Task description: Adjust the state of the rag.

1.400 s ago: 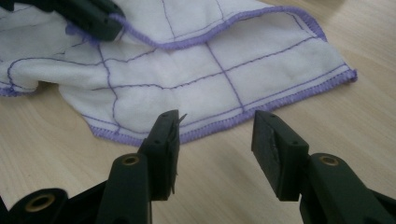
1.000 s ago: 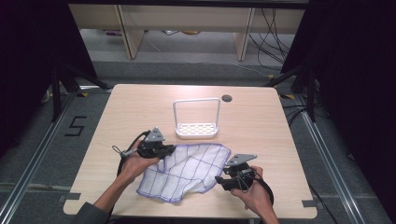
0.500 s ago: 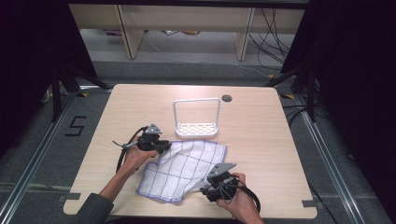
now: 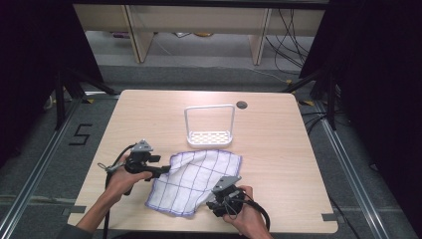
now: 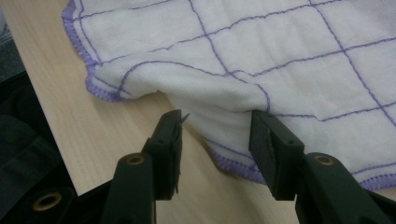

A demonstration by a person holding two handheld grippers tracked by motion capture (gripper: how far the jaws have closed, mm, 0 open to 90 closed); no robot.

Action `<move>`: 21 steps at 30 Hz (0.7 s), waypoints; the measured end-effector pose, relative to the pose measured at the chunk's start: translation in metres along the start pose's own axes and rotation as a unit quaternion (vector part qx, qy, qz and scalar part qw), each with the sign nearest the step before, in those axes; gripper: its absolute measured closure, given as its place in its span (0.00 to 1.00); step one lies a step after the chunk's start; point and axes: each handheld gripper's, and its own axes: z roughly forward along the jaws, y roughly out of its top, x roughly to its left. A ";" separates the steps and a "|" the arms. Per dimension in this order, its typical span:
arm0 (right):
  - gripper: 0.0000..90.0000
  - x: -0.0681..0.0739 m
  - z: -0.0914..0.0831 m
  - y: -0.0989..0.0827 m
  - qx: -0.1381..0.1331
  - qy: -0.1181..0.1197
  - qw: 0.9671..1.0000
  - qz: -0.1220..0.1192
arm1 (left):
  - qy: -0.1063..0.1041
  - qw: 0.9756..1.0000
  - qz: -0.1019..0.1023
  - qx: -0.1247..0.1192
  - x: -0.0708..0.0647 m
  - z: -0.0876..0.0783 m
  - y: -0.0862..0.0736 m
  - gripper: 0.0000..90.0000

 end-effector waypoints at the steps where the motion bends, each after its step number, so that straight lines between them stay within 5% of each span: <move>1: 0.61 0.000 0.001 0.001 0.002 -0.003 1.000 0.000 | 0.002 1.000 -0.001 -0.001 -0.003 -0.005 -0.005 0.38; 12: 0.64 -0.005 0.018 0.007 0.015 -0.009 1.000 -0.011 | -0.006 1.000 0.009 0.022 -0.033 -0.040 -0.055 0.38; 17: 0.80 -0.008 0.019 0.008 0.020 -0.028 0.999 -0.022 | 0.002 0.999 0.023 0.030 -0.044 -0.041 -0.069 0.39; 21: 0.92 -0.011 0.018 0.006 0.012 -0.018 1.000 -0.010 | 0.010 0.998 0.035 0.052 -0.051 -0.038 -0.076 0.42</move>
